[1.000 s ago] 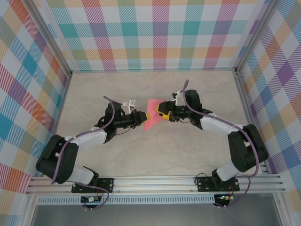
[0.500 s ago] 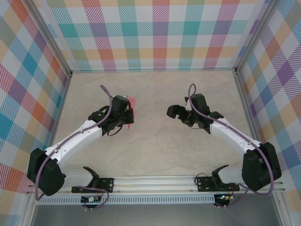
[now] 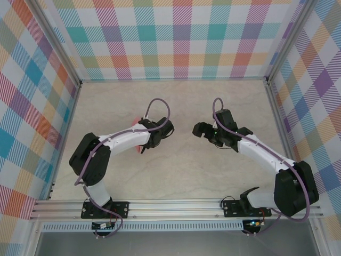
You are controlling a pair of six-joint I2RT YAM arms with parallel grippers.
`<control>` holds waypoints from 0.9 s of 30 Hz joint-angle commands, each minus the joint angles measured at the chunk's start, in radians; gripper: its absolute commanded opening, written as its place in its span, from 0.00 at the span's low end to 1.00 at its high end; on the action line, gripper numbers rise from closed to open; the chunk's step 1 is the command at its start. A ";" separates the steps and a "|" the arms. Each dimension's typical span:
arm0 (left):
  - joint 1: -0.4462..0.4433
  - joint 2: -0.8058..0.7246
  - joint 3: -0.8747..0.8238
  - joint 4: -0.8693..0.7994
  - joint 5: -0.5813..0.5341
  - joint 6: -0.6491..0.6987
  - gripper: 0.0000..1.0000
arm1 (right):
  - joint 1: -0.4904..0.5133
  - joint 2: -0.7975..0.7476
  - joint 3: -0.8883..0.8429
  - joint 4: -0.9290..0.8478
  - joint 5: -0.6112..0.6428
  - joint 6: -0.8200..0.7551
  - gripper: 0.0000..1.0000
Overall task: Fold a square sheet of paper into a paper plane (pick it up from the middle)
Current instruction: Turn over a square sheet of paper at the center of the table.
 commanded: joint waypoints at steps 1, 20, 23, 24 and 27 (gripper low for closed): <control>-0.010 0.018 -0.015 0.100 0.116 -0.006 0.07 | 0.000 -0.022 -0.009 -0.032 0.029 0.001 0.92; 0.147 -0.238 -0.217 0.497 0.741 -0.037 0.75 | 0.054 0.024 -0.020 0.030 -0.029 -0.020 0.92; 0.224 -0.326 -0.288 0.525 0.751 -0.077 0.80 | 0.124 0.068 0.012 0.052 -0.004 -0.012 0.92; 0.251 -0.353 -0.312 0.526 0.741 -0.089 0.82 | 0.154 0.088 0.027 0.060 0.008 -0.006 0.91; 0.328 -0.423 -0.380 0.514 0.701 -0.125 0.86 | 0.244 0.171 0.090 0.087 0.025 0.002 0.90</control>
